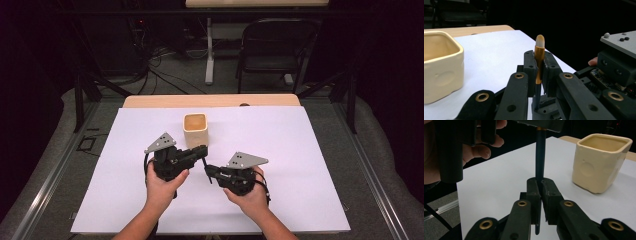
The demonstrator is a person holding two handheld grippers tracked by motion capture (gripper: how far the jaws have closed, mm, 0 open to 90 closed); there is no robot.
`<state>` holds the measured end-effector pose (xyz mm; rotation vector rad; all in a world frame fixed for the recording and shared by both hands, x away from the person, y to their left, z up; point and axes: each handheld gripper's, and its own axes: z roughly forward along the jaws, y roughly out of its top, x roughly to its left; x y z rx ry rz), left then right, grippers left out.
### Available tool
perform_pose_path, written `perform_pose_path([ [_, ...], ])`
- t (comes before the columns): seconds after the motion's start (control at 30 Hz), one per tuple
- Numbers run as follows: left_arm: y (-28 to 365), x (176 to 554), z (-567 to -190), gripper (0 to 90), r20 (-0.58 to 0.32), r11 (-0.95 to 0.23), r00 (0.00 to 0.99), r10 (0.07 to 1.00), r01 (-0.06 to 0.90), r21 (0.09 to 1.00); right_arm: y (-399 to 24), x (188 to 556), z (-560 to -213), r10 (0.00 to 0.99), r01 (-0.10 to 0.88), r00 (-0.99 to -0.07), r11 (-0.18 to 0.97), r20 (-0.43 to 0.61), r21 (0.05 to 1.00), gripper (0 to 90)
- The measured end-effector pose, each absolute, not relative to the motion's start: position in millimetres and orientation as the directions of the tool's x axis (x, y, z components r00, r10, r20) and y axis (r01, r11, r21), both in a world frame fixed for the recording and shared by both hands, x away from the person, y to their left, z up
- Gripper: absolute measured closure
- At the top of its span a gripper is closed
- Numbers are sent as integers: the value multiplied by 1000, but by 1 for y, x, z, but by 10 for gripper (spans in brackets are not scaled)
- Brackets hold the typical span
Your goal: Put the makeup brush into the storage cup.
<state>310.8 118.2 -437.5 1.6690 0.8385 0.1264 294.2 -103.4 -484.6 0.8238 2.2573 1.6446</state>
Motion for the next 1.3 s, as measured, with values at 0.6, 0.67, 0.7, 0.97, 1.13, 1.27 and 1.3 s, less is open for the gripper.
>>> perform_pose_path([
  [0.6, 134, 316, -435, 835, -258, -46, 716, 648, 375, 926, -110, 297, -490, 581, 322, -798, 184, 161, 929, 714],
  [0.67, 137, 317, -435, 835, -248, -47, 713, 656, 367, 929, -110, 298, -491, 580, 325, -798, 186, 163, 927, 704],
  [0.7, 138, 317, -435, 835, -245, -45, 709, 661, 363, 931, -110, 298, -492, 581, 327, -797, 191, 162, 926, 695],
  [0.97, 147, 325, -432, 835, -213, -48, 681, 700, 342, 938, -108, 299, -498, 582, 324, -801, 218, 144, 920, 681],
  [1.13, 146, 329, -429, 835, -177, -59, 673, 718, 312, 948, -112, 299, -498, 588, 331, -794, 207, 154, 921, 672],
  [1.27, 145, 334, -424, 835, -165, -50, 665, 728, 292, 955, -117, 300, -497, 595, 334, -788, 195, 160, 922, 668],
  [1.3, 145, 335, -424, 835, -159, -52, 662, 732, 287, 956, -118, 300, -497, 598, 340, -785, 196, 163, 920, 666],
])
